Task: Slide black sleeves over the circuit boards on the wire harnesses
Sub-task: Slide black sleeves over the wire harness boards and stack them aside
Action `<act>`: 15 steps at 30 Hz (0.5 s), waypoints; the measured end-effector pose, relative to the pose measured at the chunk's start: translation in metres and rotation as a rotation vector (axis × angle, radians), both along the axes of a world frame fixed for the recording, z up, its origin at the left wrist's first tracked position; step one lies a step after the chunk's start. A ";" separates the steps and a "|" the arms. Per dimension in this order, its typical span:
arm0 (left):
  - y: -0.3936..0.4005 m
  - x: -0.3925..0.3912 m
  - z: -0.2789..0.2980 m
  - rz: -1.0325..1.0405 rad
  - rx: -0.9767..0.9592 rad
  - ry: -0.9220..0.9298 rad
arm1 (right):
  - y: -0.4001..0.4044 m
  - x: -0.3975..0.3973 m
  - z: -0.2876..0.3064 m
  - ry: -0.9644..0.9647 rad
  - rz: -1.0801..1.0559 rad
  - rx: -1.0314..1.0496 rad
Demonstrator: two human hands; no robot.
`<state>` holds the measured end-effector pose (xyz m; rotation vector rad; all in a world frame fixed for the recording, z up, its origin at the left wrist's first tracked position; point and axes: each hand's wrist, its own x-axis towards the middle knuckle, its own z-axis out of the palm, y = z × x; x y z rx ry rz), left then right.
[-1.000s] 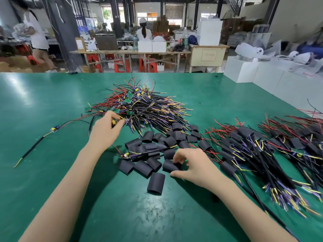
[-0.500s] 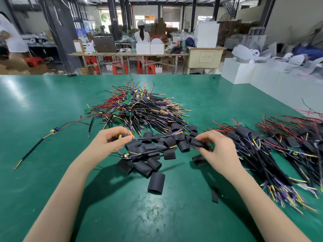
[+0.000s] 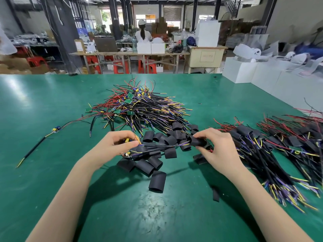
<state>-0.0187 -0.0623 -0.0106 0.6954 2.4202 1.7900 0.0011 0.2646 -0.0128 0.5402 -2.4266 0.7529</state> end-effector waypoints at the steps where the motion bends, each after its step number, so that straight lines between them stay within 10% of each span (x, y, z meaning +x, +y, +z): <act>1: 0.001 0.001 0.000 0.004 -0.005 0.006 | -0.001 0.000 0.000 -0.005 0.008 0.015; 15: 0.044 0.011 -0.009 -0.045 -0.228 0.042 | -0.030 0.010 -0.007 0.169 0.113 0.242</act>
